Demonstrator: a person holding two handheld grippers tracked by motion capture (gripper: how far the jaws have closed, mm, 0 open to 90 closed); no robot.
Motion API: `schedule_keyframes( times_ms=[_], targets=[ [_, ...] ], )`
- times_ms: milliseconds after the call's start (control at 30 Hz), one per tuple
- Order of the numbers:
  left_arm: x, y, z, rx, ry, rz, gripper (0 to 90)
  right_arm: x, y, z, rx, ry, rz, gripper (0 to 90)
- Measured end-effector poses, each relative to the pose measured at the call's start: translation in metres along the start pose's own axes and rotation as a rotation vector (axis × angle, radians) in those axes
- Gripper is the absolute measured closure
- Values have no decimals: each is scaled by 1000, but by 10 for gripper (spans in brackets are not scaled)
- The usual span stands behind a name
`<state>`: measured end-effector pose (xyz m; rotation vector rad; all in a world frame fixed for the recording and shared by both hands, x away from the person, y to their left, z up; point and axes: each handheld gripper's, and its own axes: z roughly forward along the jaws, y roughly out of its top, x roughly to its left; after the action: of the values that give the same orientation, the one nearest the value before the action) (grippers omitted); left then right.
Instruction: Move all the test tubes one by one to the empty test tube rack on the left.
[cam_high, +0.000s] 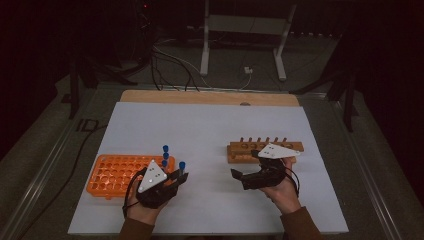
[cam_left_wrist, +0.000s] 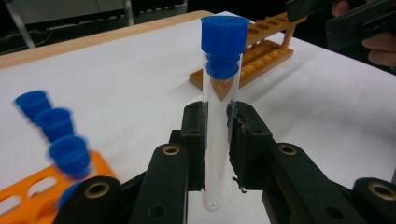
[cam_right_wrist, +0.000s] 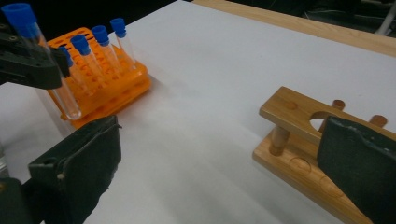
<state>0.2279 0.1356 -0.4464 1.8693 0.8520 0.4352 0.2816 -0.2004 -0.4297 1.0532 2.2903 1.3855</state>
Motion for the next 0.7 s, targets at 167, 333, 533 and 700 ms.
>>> schedule_keyframes(
  times_ms=[167,333,533,700],
  targets=[
    [8,-6,-10,2,23,-4,770,-2,-1,-2,-6,-2,6,0],
    [15,-13,-19,-10,50,-11,769,-3,-2,-2,-6,-5,5,0],
    [21,-20,-25,-9,73,-7,769,-5,-3,-4,-8,-4,10,0],
    [22,-23,-26,-19,99,4,769,-7,-5,-6,-10,-5,13,0]
  ],
)
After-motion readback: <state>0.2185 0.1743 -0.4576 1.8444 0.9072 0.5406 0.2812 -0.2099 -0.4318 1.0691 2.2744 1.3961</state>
